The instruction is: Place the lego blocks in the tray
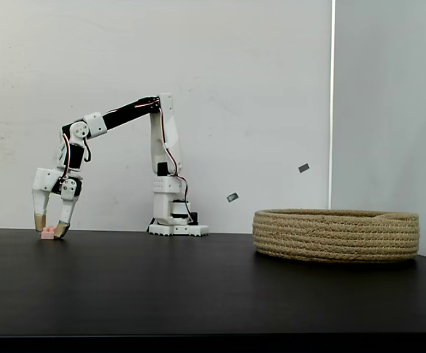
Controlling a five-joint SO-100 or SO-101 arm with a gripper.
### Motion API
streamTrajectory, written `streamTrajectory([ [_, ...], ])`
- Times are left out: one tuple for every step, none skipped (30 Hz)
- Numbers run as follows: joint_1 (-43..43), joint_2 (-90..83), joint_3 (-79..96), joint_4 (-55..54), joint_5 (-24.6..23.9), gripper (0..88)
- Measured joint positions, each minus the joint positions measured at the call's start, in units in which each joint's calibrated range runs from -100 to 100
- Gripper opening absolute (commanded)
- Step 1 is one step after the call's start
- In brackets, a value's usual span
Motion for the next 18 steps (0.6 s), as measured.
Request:
streamTrajectory([
  [0.0,0.0,0.44,-0.81,-0.1,0.0],
  [0.0,0.0,0.62,-1.22,-0.1,0.0],
  [0.0,0.0,0.71,-1.54,-0.1,0.0],
  [0.0,0.0,0.8,-1.71,-0.05,0.0],
  [0.0,-0.08,0.8,-1.71,-0.24,0.0],
  [-0.16,-0.25,0.71,-1.54,-0.73,0.0],
  [-0.65,-0.51,0.27,-1.06,-1.17,0.0],
  [-1.22,-0.76,-0.44,0.41,-1.81,0.0],
  [-1.95,-0.93,-1.24,2.35,-2.74,0.0],
  [-2.85,-1.1,-2.21,4.87,-3.81,0.0],
  [-4.07,-1.36,-3.54,6.9,-4.79,0.0],
  [-5.54,-1.78,-5.21,9.26,-5.96,0.0],
  [-7.08,-2.37,-7.34,11.53,-7.18,0.0],
  [-8.79,-3.14,-9.37,13.56,-8.45,0.0],
  [-10.67,-3.9,-11.58,15.43,-9.96,0.0],
  [-12.79,-4.58,-13.96,17.05,-11.53,0.0],
  [-14.98,-5.26,-16.26,18.35,-13.09,0.0],
  [-17.26,-5.94,-18.47,19.24,-14.7,0.0],
])
